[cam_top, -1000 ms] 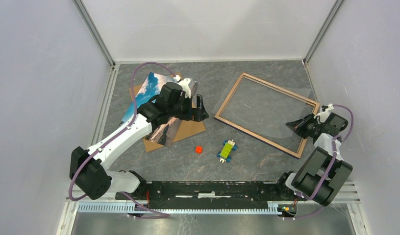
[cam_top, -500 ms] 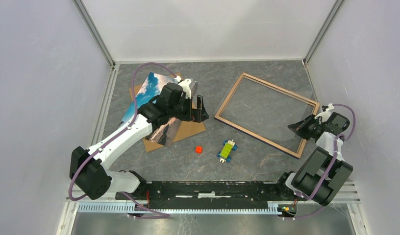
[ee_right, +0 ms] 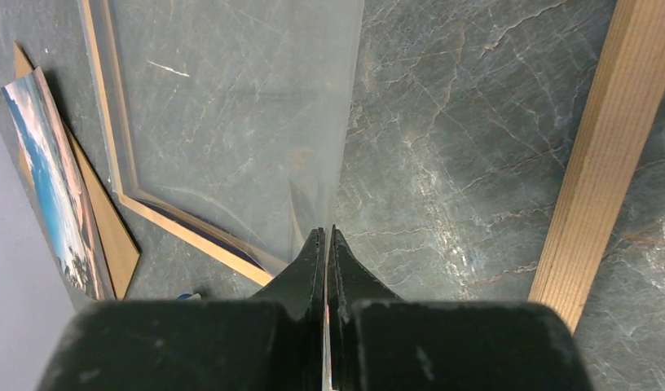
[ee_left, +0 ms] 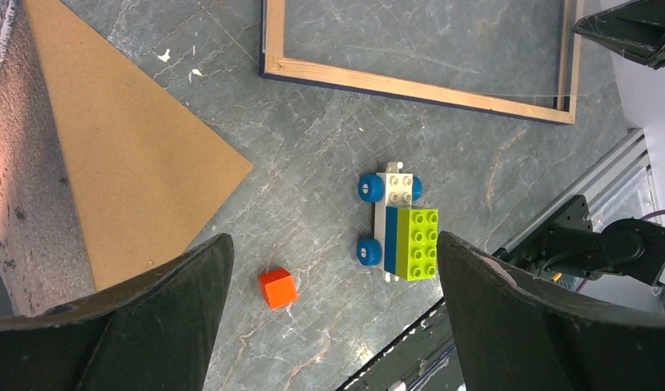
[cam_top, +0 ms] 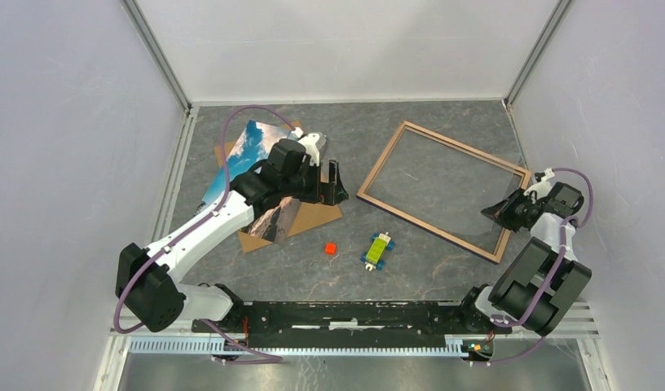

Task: Put the photo into the frame

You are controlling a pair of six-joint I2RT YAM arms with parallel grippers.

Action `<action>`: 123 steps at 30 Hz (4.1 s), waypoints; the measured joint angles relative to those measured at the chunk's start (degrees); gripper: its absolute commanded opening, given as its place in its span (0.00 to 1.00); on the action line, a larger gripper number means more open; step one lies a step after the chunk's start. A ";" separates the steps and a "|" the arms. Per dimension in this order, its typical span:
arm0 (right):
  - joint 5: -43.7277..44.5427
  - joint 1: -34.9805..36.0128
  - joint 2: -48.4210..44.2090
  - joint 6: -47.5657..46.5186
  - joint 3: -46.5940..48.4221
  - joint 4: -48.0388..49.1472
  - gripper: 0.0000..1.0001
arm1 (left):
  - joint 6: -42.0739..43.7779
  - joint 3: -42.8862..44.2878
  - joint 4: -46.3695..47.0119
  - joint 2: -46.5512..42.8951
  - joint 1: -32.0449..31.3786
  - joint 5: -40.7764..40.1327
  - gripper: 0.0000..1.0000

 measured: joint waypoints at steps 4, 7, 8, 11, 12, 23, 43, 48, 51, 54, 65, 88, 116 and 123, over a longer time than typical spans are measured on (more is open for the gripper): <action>1.11 0.00 -0.02 -0.48 0.33 -0.83 0.00 | 0.00 -0.20 0.00 0.00 -0.15 0.00 1.00; 1.42 0.00 -0.02 -0.48 0.37 -0.90 0.00 | 0.00 -0.24 0.00 0.00 -0.22 0.02 1.00; 1.46 0.00 -0.02 -0.48 0.37 -0.90 0.00 | 0.00 -0.26 0.02 0.00 -0.26 0.00 1.00; 1.57 0.00 -0.09 -0.48 0.37 -0.90 0.00 | 0.00 -0.42 0.02 0.00 -0.26 -0.02 1.00; 1.70 0.00 -0.15 -0.48 0.37 -0.90 0.00 | 0.00 -0.46 0.00 0.00 -0.26 -0.02 1.00; 3.26 0.00 -1.70 -0.66 0.37 -1.40 0.00 | 0.00 -0.55 0.02 0.00 -0.44 -0.02 1.00; 4.92 -0.02 -2.60 -1.79 0.37 -2.69 0.00 | 0.00 -0.55 0.02 0.00 -0.85 -0.02 1.00; 4.90 0.00 -2.19 -2.36 0.96 -3.32 0.00 | 0.00 -0.57 0.04 0.09 -1.09 -0.02 1.00; 4.92 -0.02 -1.66 -2.54 1.75 -4.04 0.00 | -0.02 -0.74 0.37 0.61 -1.55 0.04 1.00; 4.98 0.00 -1.66 -2.67 2.16 -4.39 0.00 | -0.02 -0.87 0.44 1.18 -1.75 0.09 1.00; 6.38 0.00 -1.66 -3.04 2.23 -5.22 0.00 | -0.02 -1.09 0.46 1.27 -1.90 0.11 1.00; 6.67 1.36 -1.66 -3.89 2.23 -4.72 0.10 | 0.00 -1.31 0.48 1.29 -2.47 0.13 1.00; 26.12 5.01 -7.52 -5.16 6.34 -9.53 0.90 | 0.00 -1.31 0.46 1.70 -2.47 -0.24 1.00; 35.60 15.72 -8.37 -5.18 8.52 -10.32 0.90 | 0.02 -1.31 0.44 1.70 -2.47 -3.61 1.00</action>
